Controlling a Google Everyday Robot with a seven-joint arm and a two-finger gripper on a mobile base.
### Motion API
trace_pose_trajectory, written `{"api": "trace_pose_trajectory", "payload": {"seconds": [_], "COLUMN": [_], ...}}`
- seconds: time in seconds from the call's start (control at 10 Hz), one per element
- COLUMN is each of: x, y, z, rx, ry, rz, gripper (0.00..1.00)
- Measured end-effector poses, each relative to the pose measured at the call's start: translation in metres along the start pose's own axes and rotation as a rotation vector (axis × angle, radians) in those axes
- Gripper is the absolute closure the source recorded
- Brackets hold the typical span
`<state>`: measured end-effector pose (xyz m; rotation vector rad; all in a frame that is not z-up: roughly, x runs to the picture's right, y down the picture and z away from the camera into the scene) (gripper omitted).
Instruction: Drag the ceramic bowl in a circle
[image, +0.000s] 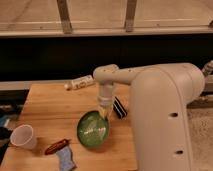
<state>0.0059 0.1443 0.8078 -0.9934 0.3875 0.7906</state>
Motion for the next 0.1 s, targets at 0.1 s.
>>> {"api": "trace_pose_trajectory", "payload": {"seconds": [0.1], "x": [-0.0067], "y": [-0.0175], "z": [-0.0088], "rx": [-0.002], "ry": [-0.014], "rz": [0.000], "gripper": [1.00]}}
